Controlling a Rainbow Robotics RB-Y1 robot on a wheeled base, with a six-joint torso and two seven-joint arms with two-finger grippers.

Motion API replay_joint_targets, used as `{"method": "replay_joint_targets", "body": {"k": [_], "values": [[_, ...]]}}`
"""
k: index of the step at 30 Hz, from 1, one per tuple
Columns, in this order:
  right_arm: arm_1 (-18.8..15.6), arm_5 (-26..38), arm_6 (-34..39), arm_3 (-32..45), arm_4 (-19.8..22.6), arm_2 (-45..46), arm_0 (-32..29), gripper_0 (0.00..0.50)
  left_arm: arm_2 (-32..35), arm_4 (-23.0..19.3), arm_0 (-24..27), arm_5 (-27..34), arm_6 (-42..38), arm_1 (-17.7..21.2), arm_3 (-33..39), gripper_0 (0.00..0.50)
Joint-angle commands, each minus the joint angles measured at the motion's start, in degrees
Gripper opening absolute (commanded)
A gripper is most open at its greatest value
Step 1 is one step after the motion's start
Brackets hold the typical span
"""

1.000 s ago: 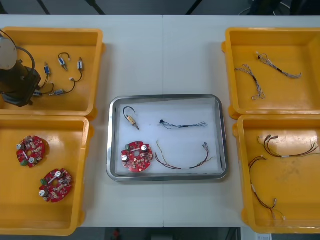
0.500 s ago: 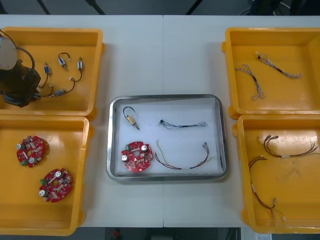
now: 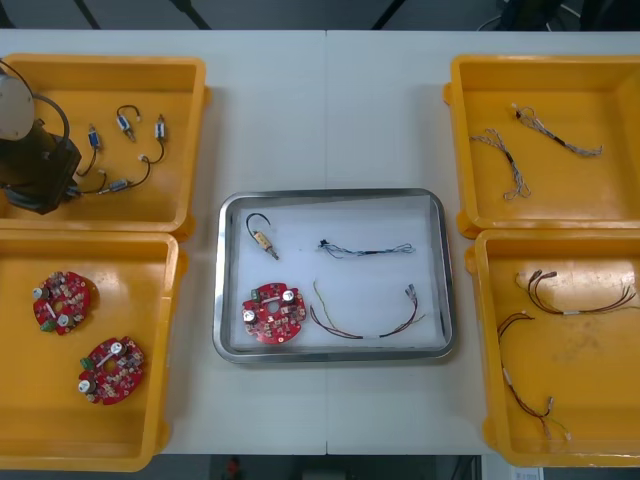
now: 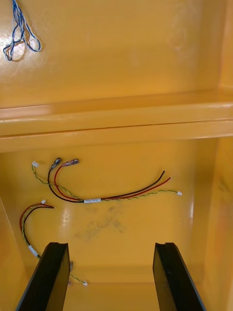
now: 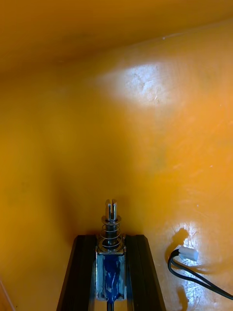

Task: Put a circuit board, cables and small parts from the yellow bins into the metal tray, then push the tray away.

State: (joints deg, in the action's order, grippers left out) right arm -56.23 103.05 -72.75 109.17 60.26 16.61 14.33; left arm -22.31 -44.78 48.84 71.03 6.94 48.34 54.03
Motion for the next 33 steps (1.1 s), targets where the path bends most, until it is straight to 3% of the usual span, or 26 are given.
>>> {"method": "replay_joint_targets", "body": {"k": [1,8,18,27,33], "values": [[-2.7,-0.4,0.6,0.3,0.2,1.7,-0.4,0.500,-0.8,1.2,2.4,-0.8,-1.8,1.4,0.0,0.000],[-2.7,-0.4,0.6,0.3,0.2,1.7,-0.4,0.500,-0.8,1.1,5.0,3.4,-0.3,2.8,1.0,0.000],[-2.7,-0.4,0.6,0.3,0.2,1.7,-0.4,0.500,-0.8,1.0,6.4,10.7,1.5,6.0,8.0,0.000],[-2.7,-0.4,0.6,0.3,0.2,1.7,-0.4,0.500,-0.8,-2.0,6.4,17.5,4.2,9.8,17.4,0.000],[-2.7,-0.4,0.6,0.3,0.2,1.7,-0.4,0.500,-0.8,-4.4,6.4,22.4,11.0,11.3,22.4,0.000]]}}
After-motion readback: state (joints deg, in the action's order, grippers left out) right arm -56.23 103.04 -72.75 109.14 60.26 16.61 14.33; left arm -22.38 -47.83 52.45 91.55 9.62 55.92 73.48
